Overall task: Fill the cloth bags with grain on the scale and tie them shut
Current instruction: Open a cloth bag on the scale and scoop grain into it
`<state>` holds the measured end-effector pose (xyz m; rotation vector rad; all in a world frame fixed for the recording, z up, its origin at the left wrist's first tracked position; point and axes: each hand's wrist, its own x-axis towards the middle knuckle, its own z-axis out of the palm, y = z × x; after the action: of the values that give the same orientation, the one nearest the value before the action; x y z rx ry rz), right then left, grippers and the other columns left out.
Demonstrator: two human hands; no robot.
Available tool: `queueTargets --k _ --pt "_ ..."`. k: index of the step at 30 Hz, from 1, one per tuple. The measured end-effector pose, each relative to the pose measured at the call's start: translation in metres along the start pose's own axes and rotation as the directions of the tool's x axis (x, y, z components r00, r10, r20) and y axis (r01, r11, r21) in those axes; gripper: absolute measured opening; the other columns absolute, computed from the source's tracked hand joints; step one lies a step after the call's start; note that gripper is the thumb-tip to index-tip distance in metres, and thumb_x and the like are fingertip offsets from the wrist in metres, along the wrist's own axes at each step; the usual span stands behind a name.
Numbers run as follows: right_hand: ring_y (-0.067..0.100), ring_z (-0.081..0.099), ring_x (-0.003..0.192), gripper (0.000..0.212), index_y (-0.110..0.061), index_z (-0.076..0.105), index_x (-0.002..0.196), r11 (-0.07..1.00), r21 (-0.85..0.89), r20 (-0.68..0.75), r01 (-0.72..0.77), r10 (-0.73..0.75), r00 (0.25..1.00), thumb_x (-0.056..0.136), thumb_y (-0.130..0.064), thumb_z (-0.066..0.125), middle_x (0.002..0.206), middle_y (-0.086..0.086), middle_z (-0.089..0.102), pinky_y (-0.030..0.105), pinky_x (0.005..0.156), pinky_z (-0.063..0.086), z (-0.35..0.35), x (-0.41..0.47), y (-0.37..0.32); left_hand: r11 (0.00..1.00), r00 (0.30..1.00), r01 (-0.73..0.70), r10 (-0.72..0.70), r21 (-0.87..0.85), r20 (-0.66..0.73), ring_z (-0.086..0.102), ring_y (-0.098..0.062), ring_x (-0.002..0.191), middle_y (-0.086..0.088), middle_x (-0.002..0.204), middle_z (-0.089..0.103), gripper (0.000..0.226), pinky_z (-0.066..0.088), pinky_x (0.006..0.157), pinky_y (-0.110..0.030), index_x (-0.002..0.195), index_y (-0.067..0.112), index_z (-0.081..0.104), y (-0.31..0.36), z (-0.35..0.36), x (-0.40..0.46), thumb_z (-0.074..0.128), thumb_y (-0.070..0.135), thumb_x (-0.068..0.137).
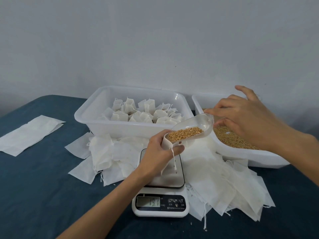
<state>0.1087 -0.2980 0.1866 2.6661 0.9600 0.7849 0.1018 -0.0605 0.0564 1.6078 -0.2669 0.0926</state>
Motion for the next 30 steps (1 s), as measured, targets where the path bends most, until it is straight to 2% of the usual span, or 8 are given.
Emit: queueTargets --k 6,11,14,19,23,25,30 --pt "0.032 0.068 0.093 0.039 -0.015 0.075 0.119 1.0 -0.011 0.0 0.001 -0.001 1.0 0.082 -0.005 0.079 0.096 0.005 0.072 0.062 0.113 0.026 -0.0017 0.0008 -0.0017 1.0 1.0 0.007 -0.007 0.002 -0.007 0.07 -0.017 0.101 0.001 0.102 0.077 0.028 0.053 0.099 -0.04 0.111 0.019 0.073 -0.002 -0.0003 0.0011 0.079 0.005 0.087" --pt "0.031 0.067 0.096 0.034 -0.017 0.074 0.121 1.0 0.011 0.016 -0.02 0.02 1.0 0.088 -0.012 0.073 0.097 0.004 0.072 0.058 0.117 0.021 -0.003 0.0012 -0.0033 1.0 1.0 0.012 -0.012 0.002 -0.01 0.07 -0.018 0.101 -0.002 0.102 0.077 0.029 0.053 0.098 -0.04 0.111 0.017 0.073 -0.0022 -0.0009 0.0018 0.08 0.004 0.087" --pt "0.03 0.066 0.097 0.033 -0.018 0.073 0.123 0.999 0.021 0.03 -0.033 0.032 0.999 0.09 -0.012 0.072 0.1 0.004 0.072 0.057 0.118 0.02 -0.0041 0.0012 -0.0039 1.0 1.0 0.016 -0.016 -0.002 -0.008 0.071 -0.012 0.099 0.0 0.101 0.077 0.028 0.054 0.098 -0.037 0.111 0.016 0.073 -0.0013 -0.001 0.0012 0.08 0.004 0.086" --pt "0.03 0.065 0.1 0.033 -0.019 0.072 0.125 0.999 0.012 0.053 -0.048 0.047 0.997 0.091 -0.02 0.068 0.102 0.003 0.071 0.054 0.119 0.017 -0.0074 0.0017 -0.0056 1.0 1.0 0.012 -0.012 0.008 0.002 0.07 -0.016 0.101 0.001 0.101 0.077 0.028 0.053 0.099 -0.04 0.11 0.018 0.073 -0.0006 -0.0018 0.0005 0.081 0.008 0.085" --pt "0.031 0.066 0.099 0.032 -0.018 0.073 0.123 0.998 0.022 0.048 -0.055 0.054 0.997 0.091 -0.018 0.068 0.101 0.004 0.072 0.055 0.119 0.017 -0.008 0.002 -0.0058 1.0 1.0 0.02 -0.02 -0.009 -0.003 0.071 -0.014 0.098 0.005 0.099 0.077 0.029 0.055 0.096 -0.041 0.105 0.022 0.073 0.0011 -0.0007 -0.0003 0.079 0.021 0.076" --pt "0.03 0.066 0.1 0.033 -0.018 0.073 0.123 0.998 0.023 0.059 -0.059 0.058 0.997 0.091 -0.019 0.069 0.102 0.003 0.072 0.054 0.119 0.017 -0.0085 0.0026 -0.0057 1.0 1.0 0.024 -0.024 -0.019 0.002 0.072 -0.015 0.099 0.004 0.1 0.078 0.029 0.055 0.096 -0.041 0.105 0.021 0.073 0.0004 -0.0008 -0.0001 0.078 0.021 0.076" --pt "0.029 0.065 0.103 0.034 -0.02 0.071 0.126 0.998 0.011 0.084 -0.067 0.066 0.994 0.092 -0.02 0.069 0.105 0.003 0.072 0.053 0.12 0.015 -0.0085 0.0027 -0.0055 0.999 1.0 0.026 -0.025 -0.03 0.007 0.072 -0.004 0.092 0.006 0.098 0.077 0.031 0.053 0.088 -0.028 0.108 0.017 0.073 -0.0014 -0.0008 0.0009 0.079 0.018 0.078"
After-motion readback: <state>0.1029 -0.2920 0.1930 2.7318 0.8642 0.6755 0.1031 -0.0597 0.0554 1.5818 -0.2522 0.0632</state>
